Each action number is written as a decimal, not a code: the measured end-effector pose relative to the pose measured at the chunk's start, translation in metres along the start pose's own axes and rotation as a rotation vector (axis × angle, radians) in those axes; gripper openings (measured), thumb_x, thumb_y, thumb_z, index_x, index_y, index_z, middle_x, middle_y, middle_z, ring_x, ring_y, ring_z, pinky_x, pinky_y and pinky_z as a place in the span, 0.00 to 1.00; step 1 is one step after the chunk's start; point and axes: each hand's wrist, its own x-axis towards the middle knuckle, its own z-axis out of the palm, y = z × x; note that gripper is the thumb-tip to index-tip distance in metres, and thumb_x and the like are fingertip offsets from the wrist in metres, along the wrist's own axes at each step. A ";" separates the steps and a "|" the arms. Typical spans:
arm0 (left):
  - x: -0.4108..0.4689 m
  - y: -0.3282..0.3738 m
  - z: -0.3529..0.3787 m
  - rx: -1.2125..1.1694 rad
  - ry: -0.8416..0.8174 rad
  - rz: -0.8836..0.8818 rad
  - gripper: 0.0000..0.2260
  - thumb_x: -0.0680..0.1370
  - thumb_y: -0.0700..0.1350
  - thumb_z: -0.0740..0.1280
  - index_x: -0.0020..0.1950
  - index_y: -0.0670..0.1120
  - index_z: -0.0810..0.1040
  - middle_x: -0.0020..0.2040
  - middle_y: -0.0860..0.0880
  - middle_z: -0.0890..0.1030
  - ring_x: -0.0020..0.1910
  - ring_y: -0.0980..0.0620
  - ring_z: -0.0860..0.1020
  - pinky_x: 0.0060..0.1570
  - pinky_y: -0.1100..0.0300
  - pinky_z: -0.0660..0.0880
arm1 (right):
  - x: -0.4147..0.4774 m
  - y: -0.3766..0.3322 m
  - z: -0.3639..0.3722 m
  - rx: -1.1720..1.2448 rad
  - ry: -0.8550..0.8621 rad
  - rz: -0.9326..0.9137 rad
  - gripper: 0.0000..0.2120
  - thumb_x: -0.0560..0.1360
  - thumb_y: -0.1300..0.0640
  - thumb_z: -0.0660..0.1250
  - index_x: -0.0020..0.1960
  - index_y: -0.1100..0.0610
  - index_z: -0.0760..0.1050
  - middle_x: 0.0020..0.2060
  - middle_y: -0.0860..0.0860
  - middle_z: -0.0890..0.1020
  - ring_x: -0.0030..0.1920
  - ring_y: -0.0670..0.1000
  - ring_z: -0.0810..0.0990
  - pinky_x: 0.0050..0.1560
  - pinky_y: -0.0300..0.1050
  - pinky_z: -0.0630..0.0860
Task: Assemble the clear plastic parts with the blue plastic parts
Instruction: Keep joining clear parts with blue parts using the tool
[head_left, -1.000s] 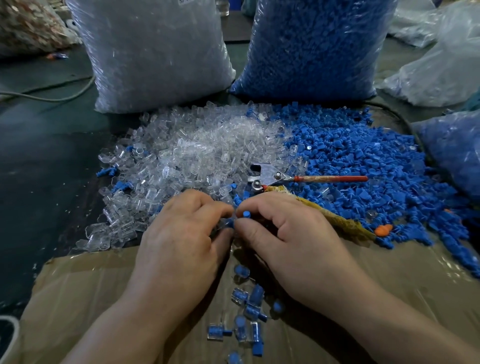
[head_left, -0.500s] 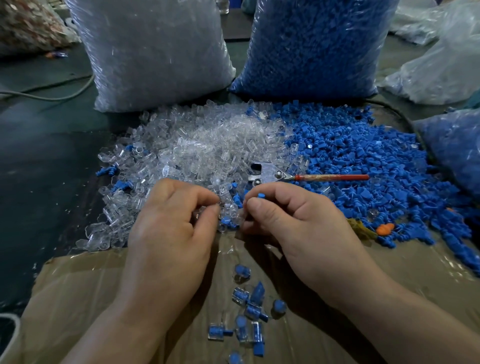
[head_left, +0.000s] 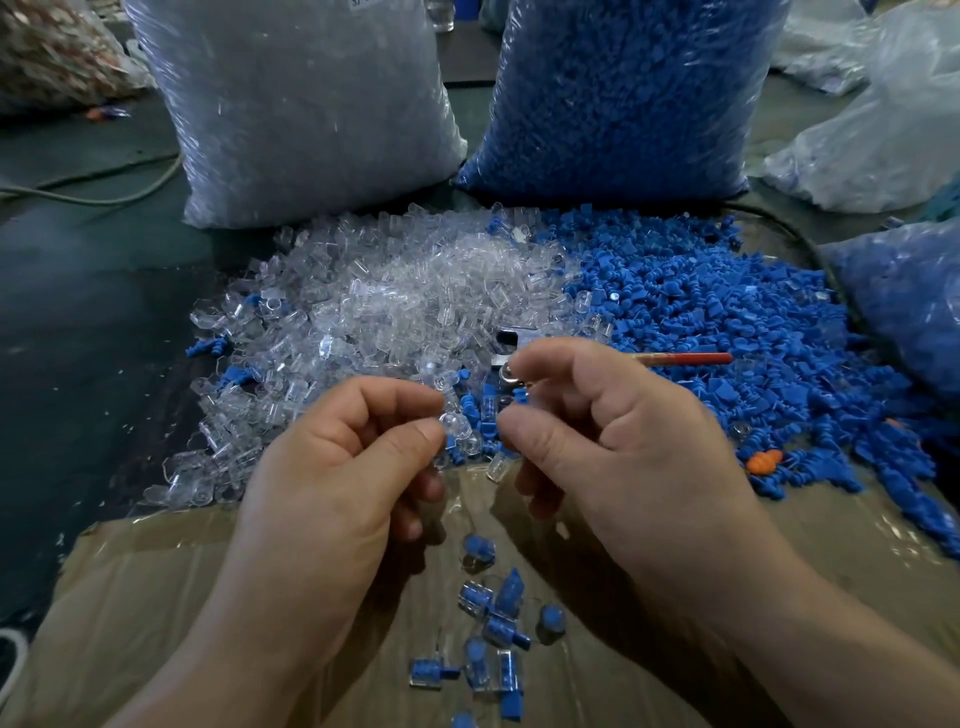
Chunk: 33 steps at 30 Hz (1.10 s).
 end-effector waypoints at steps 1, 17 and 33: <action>-0.001 0.001 0.001 -0.009 0.002 -0.001 0.07 0.72 0.44 0.75 0.47 0.54 0.84 0.34 0.50 0.82 0.30 0.54 0.79 0.25 0.65 0.72 | 0.000 0.000 0.001 -0.019 0.006 -0.009 0.10 0.71 0.45 0.70 0.51 0.41 0.75 0.39 0.44 0.82 0.35 0.46 0.81 0.37 0.43 0.80; -0.008 0.002 0.012 0.020 -0.041 0.045 0.08 0.68 0.49 0.75 0.46 0.56 0.83 0.30 0.50 0.80 0.26 0.55 0.77 0.24 0.65 0.71 | -0.001 0.000 0.007 -0.363 0.023 -0.306 0.04 0.74 0.53 0.69 0.49 0.48 0.78 0.42 0.41 0.80 0.45 0.42 0.78 0.45 0.40 0.73; -0.014 0.011 0.011 0.265 -0.053 0.167 0.08 0.73 0.45 0.74 0.44 0.59 0.82 0.29 0.56 0.81 0.25 0.63 0.75 0.26 0.69 0.71 | -0.002 -0.006 0.004 -0.706 -0.106 -0.537 0.15 0.75 0.55 0.59 0.61 0.50 0.75 0.49 0.46 0.79 0.48 0.50 0.76 0.40 0.48 0.77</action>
